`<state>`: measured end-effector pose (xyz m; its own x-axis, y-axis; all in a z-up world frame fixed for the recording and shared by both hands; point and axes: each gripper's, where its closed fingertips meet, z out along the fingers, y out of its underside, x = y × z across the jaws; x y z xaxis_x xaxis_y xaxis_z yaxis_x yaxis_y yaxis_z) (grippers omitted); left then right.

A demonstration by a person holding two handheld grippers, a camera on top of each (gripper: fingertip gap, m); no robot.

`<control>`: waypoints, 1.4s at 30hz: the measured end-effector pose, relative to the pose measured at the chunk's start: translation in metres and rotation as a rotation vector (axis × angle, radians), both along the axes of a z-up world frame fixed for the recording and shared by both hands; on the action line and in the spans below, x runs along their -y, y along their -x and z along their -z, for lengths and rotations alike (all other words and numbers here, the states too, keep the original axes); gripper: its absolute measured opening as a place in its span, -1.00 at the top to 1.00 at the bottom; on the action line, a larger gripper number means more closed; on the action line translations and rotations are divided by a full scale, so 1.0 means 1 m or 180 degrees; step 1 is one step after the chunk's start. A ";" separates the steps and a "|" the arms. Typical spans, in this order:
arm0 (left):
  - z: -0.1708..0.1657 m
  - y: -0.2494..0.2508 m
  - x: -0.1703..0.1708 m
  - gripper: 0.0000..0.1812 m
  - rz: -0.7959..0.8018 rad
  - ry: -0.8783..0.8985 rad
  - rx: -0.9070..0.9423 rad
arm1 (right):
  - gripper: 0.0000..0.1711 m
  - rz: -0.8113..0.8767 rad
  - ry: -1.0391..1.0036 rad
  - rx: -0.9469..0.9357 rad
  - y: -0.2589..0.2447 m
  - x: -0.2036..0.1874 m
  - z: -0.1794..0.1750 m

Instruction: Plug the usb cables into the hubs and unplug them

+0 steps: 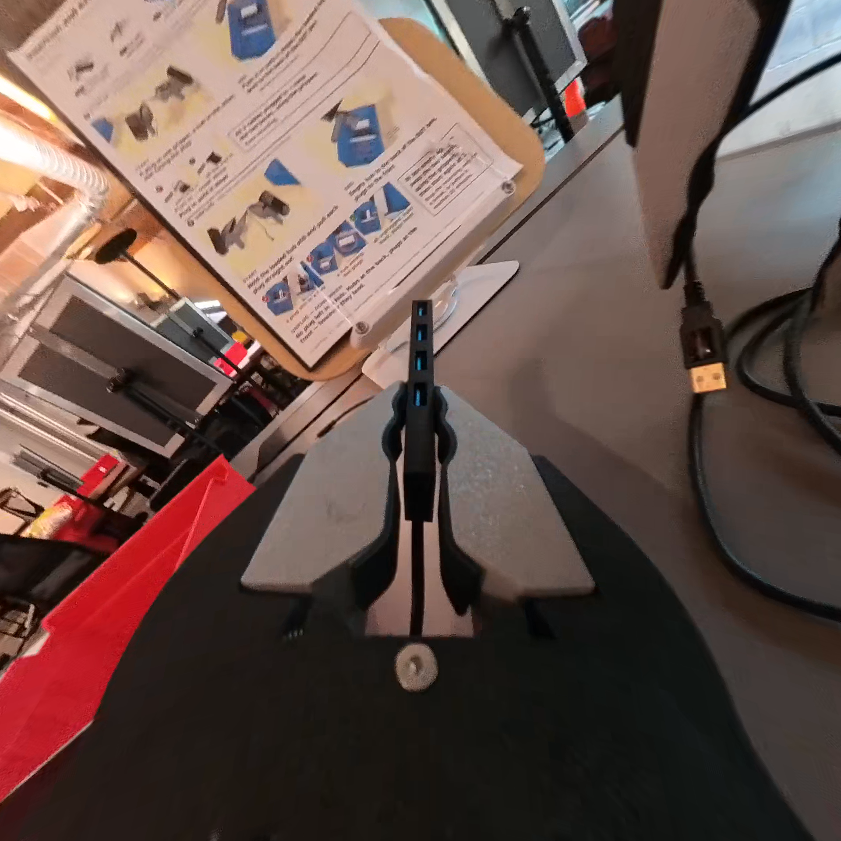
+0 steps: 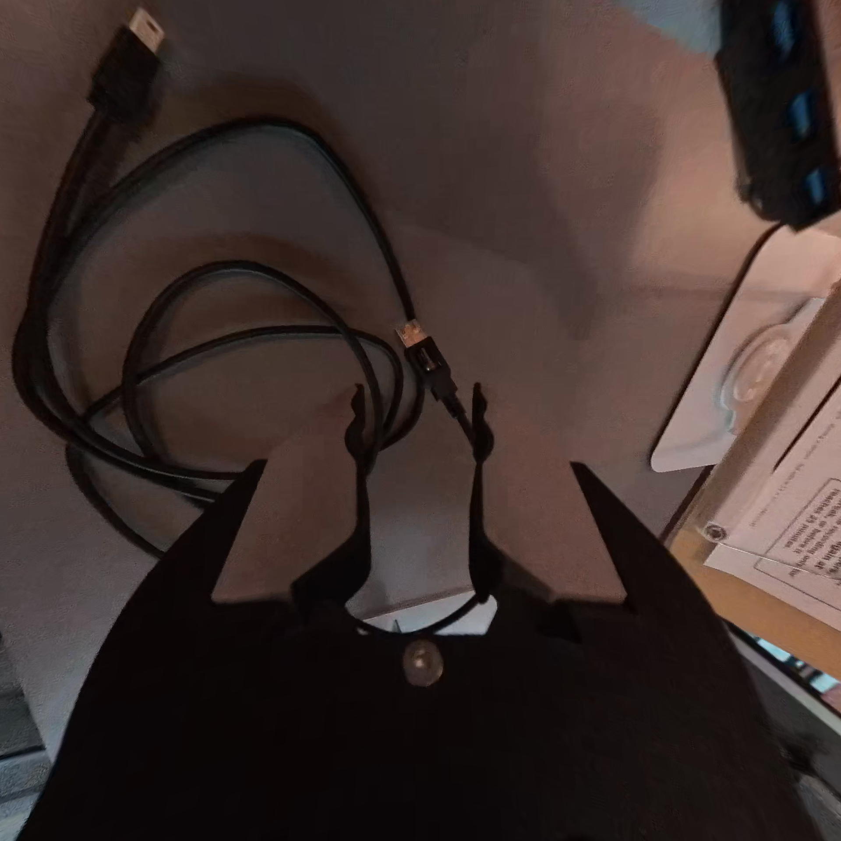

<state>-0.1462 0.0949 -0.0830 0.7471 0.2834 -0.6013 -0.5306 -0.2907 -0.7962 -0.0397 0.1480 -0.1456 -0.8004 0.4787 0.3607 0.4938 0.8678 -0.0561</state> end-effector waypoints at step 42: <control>0.039 0.001 -0.014 0.90 -0.0422 0.1018 -0.0944 | 0.86 0.1666 0.1745 -0.2160 0.045 -0.024 -0.011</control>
<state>-0.1470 0.1090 -0.1220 0.4992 0.1302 -0.8566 -0.6637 -0.5782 -0.4747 -0.0851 0.1720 -0.1348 -0.1511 0.9461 0.2864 0.5201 0.3225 -0.7909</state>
